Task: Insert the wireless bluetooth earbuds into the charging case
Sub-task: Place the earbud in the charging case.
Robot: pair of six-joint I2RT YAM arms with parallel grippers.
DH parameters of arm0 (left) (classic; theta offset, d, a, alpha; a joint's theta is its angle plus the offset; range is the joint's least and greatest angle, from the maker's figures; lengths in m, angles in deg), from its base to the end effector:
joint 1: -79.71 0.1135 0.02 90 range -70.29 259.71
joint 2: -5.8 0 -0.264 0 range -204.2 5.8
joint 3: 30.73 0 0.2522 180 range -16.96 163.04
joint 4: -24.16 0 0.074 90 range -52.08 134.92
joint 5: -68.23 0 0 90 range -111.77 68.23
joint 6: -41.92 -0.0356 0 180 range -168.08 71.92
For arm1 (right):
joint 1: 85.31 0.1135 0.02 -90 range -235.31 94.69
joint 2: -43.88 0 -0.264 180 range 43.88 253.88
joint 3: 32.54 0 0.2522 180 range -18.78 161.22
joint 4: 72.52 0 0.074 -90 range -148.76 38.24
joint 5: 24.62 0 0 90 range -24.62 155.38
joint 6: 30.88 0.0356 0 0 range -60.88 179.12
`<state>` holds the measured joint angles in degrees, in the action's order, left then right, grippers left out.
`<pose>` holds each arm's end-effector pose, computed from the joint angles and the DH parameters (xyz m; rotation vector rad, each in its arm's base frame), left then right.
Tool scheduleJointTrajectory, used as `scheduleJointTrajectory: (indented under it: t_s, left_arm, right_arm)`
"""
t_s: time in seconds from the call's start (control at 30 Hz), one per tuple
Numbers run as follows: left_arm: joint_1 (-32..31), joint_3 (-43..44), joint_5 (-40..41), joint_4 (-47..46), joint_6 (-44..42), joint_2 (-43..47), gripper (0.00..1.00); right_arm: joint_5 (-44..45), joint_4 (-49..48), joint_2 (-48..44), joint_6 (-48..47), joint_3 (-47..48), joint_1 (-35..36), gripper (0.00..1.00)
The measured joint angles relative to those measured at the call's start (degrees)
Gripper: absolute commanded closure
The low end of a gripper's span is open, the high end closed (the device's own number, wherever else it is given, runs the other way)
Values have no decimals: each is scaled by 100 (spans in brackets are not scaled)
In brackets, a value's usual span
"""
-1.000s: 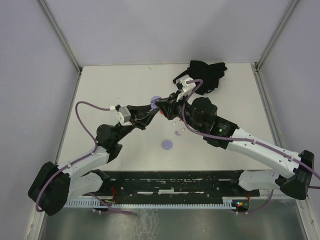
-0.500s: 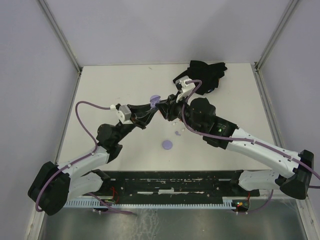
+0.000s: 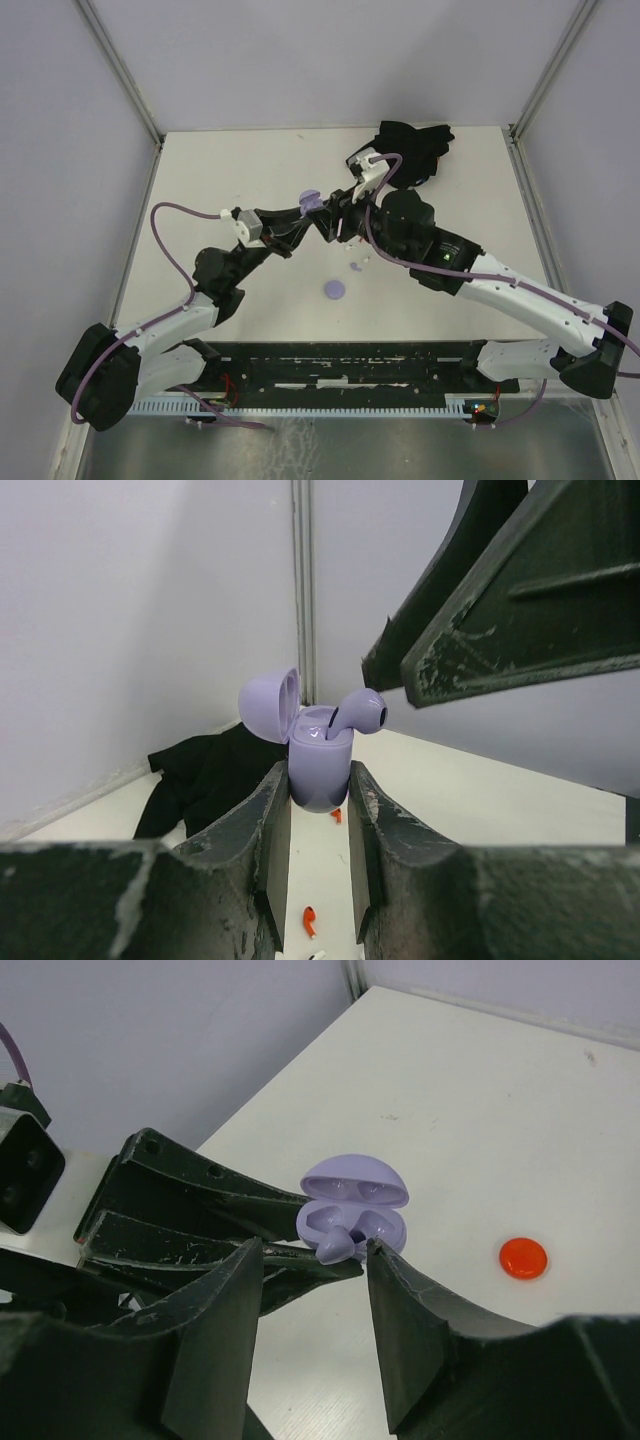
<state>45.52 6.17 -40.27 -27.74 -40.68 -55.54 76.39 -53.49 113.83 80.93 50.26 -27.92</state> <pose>0.1745 -0.1322 0.2905 0.5496 1.0161 -0.8222 0.1586 0.2353 0.4059 -0.3900 1.7103 0.8701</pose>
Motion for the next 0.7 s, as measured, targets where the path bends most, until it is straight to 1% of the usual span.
scheduleJointTrajectory:
  t_s: [0.07, 0.13, 0.33, 0.7]
  left_arm:
    - [0, -13, -7, 2, 2, 0, 97]
    - [0, -31, -22, 11, 4, 0, 97]
    - [0, -94, -212, 70, 55, -2, 97]
    - [0, -103, -442, 66, 267, -59, 97]
  right_arm:
    - [9, 122, -2, -66, 120, 0, 40]
    - [55, 365, -9, -190, 289, 0, 38]
    - [356, 1165, -9, -588, 791, -44, 37]
    - [772, 2118, 149, -715, 887, -212, 37]
